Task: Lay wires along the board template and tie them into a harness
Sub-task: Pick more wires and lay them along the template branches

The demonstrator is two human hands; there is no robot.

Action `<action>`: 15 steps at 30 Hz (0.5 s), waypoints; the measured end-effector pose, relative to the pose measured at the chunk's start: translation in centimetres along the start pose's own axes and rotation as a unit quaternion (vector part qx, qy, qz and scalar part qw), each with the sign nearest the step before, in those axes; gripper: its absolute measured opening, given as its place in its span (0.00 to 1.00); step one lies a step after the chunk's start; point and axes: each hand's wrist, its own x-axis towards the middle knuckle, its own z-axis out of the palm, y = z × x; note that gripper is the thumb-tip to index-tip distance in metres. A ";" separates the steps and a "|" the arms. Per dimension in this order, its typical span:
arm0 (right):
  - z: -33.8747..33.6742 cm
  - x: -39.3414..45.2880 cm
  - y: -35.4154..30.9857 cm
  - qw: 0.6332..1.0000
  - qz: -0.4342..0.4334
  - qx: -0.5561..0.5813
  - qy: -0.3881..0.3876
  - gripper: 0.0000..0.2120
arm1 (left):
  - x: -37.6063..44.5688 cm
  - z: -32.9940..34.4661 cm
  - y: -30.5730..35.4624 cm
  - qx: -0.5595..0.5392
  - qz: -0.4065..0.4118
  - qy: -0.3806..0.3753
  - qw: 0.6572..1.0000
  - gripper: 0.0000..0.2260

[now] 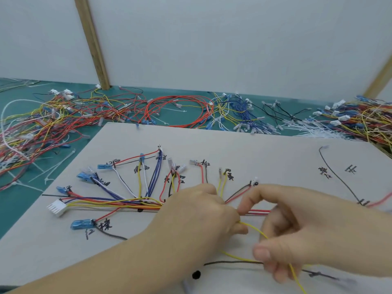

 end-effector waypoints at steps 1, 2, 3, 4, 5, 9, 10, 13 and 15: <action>-0.3 -0.4 0.4 1.000 0.005 0.023 0.001 0.11 | 0.2 0.2 0.2 0.002 -0.016 -0.003 1.000 0.19; -0.9 -0.9 0.7 0.999 0.011 0.029 0.016 0.10 | 0.5 0.4 0.3 0.004 -0.024 -0.005 1.000 0.18; -1.6 -1.3 1.0 0.999 0.016 0.017 0.048 0.07 | 0.7 0.7 0.4 0.004 -0.025 -0.009 1.000 0.17; -2.5 -1.7 1.5 0.995 0.014 -0.016 0.098 0.05 | 1.0 0.9 0.5 0.003 -0.023 -0.013 1.000 0.14; -3.7 -2.1 2.2 0.985 0.008 -0.063 0.160 0.03 | 1.2 1.0 0.7 0.006 -0.020 -0.021 1.000 0.12; -8.5 -3.6 5.0 0.934 0.021 -0.215 0.283 0.03 | 1.9 1.4 0.9 0.034 -0.014 -0.054 0.998 0.07; -9.2 -3.7 5.7 0.929 0.038 -0.231 0.287 0.04 | 2.0 1.6 0.9 0.040 -0.017 -0.076 0.996 0.10; -9.9 -3.2 7.3 0.929 0.084 -0.241 0.269 0.06 | 2.3 1.5 1.5 0.063 -0.051 -0.122 0.989 0.14; -9.7 -2.5 7.7 0.932 0.096 -0.241 0.252 0.06 | 2.5 1.4 1.6 0.070 -0.046 -0.122 0.989 0.13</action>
